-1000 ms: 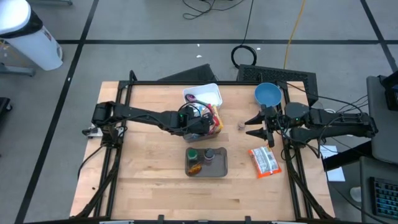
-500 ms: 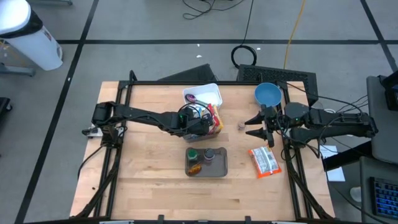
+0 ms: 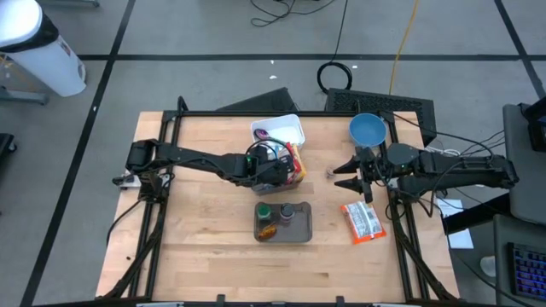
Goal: Pick & Place Food Item
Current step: Put the blue noodle pack into the top black bin, then put the brown seasoning bottle into the bottom black bin
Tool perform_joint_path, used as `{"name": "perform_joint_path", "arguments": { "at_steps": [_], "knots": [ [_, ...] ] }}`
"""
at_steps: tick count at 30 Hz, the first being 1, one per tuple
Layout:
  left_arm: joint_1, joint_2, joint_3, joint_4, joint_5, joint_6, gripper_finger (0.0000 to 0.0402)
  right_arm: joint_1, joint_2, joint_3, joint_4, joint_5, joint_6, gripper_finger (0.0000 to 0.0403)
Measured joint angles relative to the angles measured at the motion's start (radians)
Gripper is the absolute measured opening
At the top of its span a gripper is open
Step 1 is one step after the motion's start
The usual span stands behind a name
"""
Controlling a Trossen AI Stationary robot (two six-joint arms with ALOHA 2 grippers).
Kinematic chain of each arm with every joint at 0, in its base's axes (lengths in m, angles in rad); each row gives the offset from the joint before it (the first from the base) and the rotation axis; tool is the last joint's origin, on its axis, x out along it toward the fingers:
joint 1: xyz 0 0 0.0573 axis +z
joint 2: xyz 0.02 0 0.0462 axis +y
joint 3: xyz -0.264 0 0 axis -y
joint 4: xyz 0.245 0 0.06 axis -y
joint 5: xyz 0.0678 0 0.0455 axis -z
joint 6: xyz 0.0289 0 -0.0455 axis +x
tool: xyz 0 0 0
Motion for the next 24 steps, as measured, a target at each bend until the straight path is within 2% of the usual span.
{"name": "perform_joint_path", "arguments": {
  "at_steps": [14,24],
  "knots": [
    [0.016,-0.027,0.001,0.027,0.008,0.120,0.0151,0.000,0.000,0.000,0.000,0.000,0.001,0.0212],
    [0.042,-0.231,0.001,0.029,0.003,0.476,0.0157,0.000,0.000,0.000,-0.001,0.001,0.001,0.0212]
  ]
}}
